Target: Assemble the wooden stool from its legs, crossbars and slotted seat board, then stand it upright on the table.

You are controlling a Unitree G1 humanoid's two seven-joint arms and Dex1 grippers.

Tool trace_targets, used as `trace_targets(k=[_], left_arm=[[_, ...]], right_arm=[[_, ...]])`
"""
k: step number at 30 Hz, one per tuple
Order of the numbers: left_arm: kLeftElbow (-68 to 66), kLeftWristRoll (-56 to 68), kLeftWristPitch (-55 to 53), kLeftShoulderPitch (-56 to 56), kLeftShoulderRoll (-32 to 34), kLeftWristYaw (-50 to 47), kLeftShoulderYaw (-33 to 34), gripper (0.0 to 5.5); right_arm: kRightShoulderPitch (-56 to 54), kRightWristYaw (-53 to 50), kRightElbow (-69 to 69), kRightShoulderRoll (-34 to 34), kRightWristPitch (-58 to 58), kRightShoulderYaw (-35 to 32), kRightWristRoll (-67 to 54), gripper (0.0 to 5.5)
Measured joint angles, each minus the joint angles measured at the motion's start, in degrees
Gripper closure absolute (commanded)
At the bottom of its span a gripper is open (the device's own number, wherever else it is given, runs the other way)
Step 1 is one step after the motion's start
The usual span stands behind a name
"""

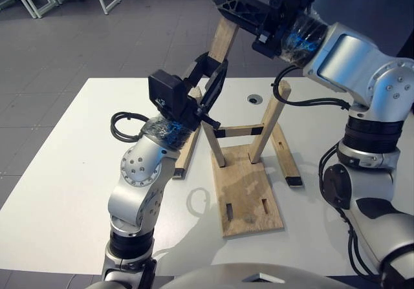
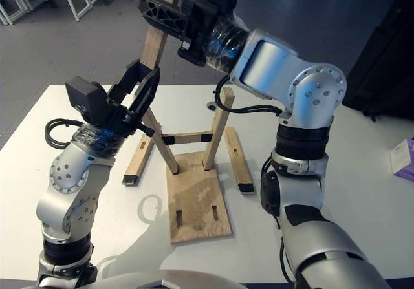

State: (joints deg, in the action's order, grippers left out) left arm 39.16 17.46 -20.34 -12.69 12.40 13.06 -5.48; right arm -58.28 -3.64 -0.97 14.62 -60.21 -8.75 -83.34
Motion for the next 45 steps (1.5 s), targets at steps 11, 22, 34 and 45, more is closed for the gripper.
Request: trace_targets(k=[11,22,34,45], left_arm=[[0.1,6.0,-3.1,-1.3,-0.9,0.3,1.9,2.85],[0.3,2.5,-5.7,1.0,-4.8,-16.2,16.5,1.74],[-3.7,-0.8,-8.8,6.1,-8.7,-22.5,21.4,1.74],[-6.3,-0.9,-8.8,6.3,-8.6,-21.8,20.2,1.74]], right_arm=[[-1.1,0.4,1.3,0.8,0.2,-1.6,1.7,5.11],[13.7,-12.5,-12.1,17.6,4.9,-17.0,9.5,5.11],[45.7,-2.5,-13.5,0.2,28.1,1.8,43.3,5.11],[45.1,3.2,-5.1,-3.3,32.2,1.0,49.9,5.11]])
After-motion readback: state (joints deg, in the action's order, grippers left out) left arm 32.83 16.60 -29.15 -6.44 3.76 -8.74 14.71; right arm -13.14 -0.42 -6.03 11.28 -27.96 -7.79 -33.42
